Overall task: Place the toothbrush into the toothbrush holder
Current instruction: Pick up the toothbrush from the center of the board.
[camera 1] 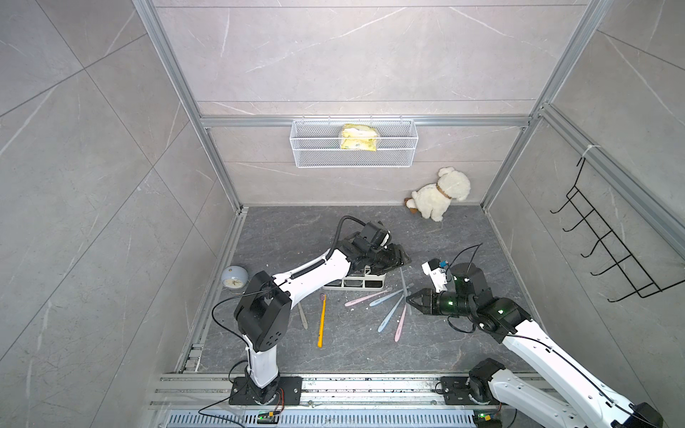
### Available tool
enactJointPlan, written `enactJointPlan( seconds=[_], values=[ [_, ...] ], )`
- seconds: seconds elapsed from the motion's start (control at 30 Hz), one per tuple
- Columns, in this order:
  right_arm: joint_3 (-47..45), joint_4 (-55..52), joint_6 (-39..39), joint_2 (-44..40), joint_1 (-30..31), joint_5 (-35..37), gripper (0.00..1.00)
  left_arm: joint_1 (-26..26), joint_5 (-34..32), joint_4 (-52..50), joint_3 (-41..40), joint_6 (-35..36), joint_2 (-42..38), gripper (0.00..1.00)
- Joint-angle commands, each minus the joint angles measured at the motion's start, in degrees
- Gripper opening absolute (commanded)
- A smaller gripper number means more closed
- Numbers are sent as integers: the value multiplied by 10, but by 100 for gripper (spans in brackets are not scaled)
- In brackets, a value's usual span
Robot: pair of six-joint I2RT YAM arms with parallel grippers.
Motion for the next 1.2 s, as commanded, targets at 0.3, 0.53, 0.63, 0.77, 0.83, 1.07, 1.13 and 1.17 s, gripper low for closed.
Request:
enactJointPlan(
  seconds=[0.3, 0.53, 0.63, 0.77, 0.83, 1.07, 1.13, 1.17],
  values=[
    [1, 7, 3, 15, 3, 25, 14, -2, 14, 21, 13, -7, -3, 10],
    [3, -7, 5, 15, 3, 43, 65, -2, 4, 12, 11, 10, -14, 2],
    [9, -42, 3, -12, 4, 73, 80, 17, -32, -75, 60, 93, -25, 1],
    [7, -76, 2, -49, 3, 95, 82, 68, -163, -163, 118, 233, -58, 1],
    [-4, -82, 7, -60, 3, 100, 82, 85, -211, -141, 124, 290, -74, 1],
    [-48, -73, 46, -94, 4, 106, 82, 86, -307, 110, 20, 433, -115, 2],
    [-53, -83, 52, -106, 4, 109, 82, 87, -323, 184, -11, 453, -118, 2],
    [-55, -88, 52, -113, 4, 110, 82, 86, -327, 209, -23, 456, -118, 2]
  ],
)
